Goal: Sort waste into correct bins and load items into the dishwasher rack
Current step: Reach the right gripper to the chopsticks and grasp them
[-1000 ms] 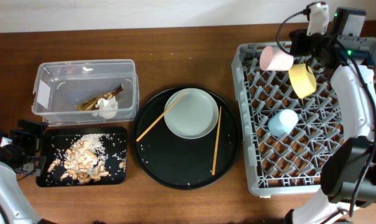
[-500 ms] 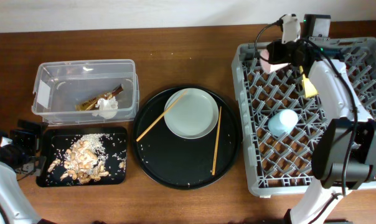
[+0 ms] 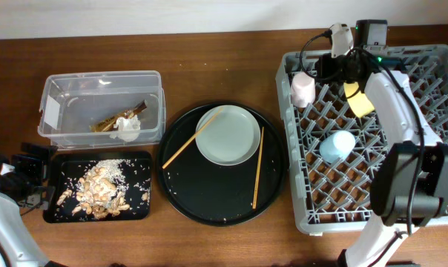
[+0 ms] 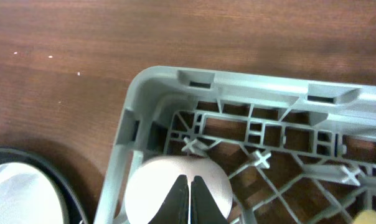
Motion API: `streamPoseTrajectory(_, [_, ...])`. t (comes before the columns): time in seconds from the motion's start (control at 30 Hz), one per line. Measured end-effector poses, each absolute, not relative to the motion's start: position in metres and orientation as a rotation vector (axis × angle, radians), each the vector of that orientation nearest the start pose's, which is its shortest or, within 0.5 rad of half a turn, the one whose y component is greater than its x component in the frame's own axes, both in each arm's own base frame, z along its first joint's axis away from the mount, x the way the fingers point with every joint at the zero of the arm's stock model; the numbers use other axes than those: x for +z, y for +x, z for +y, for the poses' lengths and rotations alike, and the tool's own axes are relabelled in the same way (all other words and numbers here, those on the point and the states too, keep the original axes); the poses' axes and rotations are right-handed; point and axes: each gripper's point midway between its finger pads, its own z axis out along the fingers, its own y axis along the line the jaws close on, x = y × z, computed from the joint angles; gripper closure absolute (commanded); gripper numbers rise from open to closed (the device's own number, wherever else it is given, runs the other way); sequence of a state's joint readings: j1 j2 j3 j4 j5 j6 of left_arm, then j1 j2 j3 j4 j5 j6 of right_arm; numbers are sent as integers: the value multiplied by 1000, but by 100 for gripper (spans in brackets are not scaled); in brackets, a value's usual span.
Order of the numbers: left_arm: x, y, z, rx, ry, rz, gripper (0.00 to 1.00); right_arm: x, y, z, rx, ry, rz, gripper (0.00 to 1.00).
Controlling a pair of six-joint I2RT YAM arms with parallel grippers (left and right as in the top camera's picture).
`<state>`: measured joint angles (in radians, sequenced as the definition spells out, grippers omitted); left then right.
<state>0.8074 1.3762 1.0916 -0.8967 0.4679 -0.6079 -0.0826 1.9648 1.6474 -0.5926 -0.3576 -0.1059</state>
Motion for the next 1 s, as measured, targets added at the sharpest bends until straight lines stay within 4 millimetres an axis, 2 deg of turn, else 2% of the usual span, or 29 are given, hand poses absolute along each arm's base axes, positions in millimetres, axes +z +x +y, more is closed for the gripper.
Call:
streamPoseTrajectory(0.07, [151, 268, 168, -577, -1630, 2098, 1, 179, 506, 27, 359, -201, 2416, 96])
streamPoseTrajectory(0.1, [151, 268, 168, -577, -1631, 2098, 1, 195, 494, 39, 364, -228, 2412, 96])
streamPoseTrajectory(0.2, [151, 268, 168, -577, -1630, 2098, 1, 229, 453, 94, 418, -371, 2415, 91])
streamPoseTrajectory(0.27, [151, 268, 168, -577, -1631, 2098, 0, 230, 425, 139, 474, -493, 2453, 88])
streamPoseTrajectory(0.37, [151, 268, 168, -577, -1630, 2098, 1, 218, 391, 197, 563, -590, 2526, 83])
streamPoseTrajectory(0.43, [151, 268, 168, -577, -1630, 2098, 1, 217, 377, 230, 625, -567, 2553, 80])
streamPoseTrajectory(0.5, [151, 268, 168, -577, -1630, 2098, 1, 214, 357, 267, 686, -471, 2611, 75])
streamPoseTrajectory(0.6, [151, 268, 168, -577, -1630, 2098, 1, 205, 348, 301, 692, -305, 2653, 73])
streamPoseTrajectory(0.67, [151, 268, 168, -577, -1630, 2098, 1, 190, 342, 337, 702, -190, 2664, 69])
streamPoseTrajectory(0.73, [151, 268, 168, -577, -1630, 2098, 1, 173, 337, 363, 688, -125, 2666, 66])
streamPoseTrajectory(0.8, [151, 268, 168, -577, -1630, 2098, 1, 154, 333, 381, 642, -44, 2668, 66])
streamPoseTrajectory(0.87, [151, 268, 168, -577, -1630, 2098, 1, 138, 334, 388, 595, 39, 2664, 66])
streamPoseTrajectory(1.0, [151, 268, 168, -577, -1630, 2098, 1, 109, 353, 394, 544, 194, 2620, 66])
